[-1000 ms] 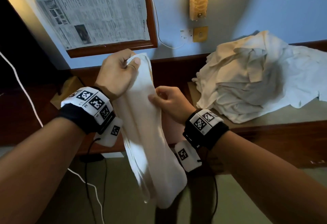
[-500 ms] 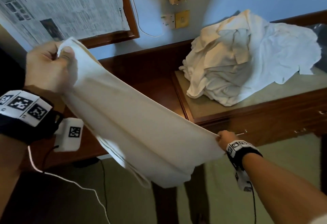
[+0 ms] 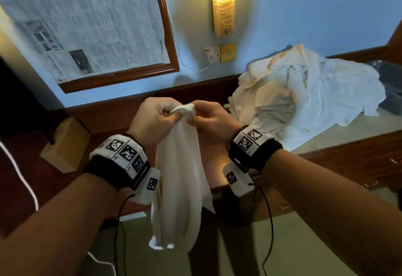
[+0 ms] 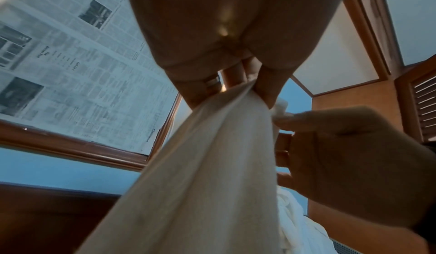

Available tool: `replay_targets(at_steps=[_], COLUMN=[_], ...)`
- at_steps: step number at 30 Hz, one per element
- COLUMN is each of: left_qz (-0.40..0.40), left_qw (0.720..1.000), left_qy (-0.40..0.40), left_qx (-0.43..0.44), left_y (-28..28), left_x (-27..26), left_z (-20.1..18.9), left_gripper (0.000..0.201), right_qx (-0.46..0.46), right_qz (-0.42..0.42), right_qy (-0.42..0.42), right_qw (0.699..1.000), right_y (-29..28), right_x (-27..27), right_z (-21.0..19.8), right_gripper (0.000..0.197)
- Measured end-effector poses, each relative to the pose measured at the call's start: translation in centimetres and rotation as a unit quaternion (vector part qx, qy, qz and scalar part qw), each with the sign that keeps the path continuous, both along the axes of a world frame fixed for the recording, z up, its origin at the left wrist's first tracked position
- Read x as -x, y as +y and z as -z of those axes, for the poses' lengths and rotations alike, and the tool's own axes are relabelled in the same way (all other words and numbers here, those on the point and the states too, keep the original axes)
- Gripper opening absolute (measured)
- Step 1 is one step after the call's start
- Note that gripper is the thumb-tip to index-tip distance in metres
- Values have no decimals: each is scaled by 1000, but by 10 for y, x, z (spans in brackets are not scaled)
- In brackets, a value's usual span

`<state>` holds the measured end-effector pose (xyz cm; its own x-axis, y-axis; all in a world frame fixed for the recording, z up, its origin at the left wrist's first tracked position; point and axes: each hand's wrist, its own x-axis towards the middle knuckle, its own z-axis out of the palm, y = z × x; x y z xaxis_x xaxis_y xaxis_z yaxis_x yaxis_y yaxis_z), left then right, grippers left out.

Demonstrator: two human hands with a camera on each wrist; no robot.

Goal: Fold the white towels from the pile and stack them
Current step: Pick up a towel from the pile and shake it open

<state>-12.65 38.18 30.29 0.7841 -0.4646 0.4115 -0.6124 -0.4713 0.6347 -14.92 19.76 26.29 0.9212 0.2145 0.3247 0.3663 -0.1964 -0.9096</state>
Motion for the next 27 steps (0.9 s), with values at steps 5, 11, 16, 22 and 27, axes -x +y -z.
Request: replay_targets(at_steps=[5, 11, 16, 22, 27], left_qz=[-42, -161, -210, -170, -195], left_qw=[997, 984, 975, 959, 967], left_qy=[-12, -20, 75, 227, 152], left_qx=[68, 78, 13, 27, 69], left_y=[14, 29, 16, -20, -47], left_x=[-3, 2, 2, 9, -2], left_z=[-8, 32, 101, 143, 117], left_gripper=[11, 22, 42, 62, 50], right_qx=[125, 180, 144, 112, 158], right_qz=[79, 117, 115, 200, 145], right_qy=[-108, -203, -255, -268, -164], right_qw=[983, 955, 949, 936, 963], right_y=[16, 28, 13, -34, -77], right_x=[-19, -40, -46, -42, -26], right_z=[-30, -80, -129, -138, -104], right_gripper=[26, 15, 17, 13, 7])
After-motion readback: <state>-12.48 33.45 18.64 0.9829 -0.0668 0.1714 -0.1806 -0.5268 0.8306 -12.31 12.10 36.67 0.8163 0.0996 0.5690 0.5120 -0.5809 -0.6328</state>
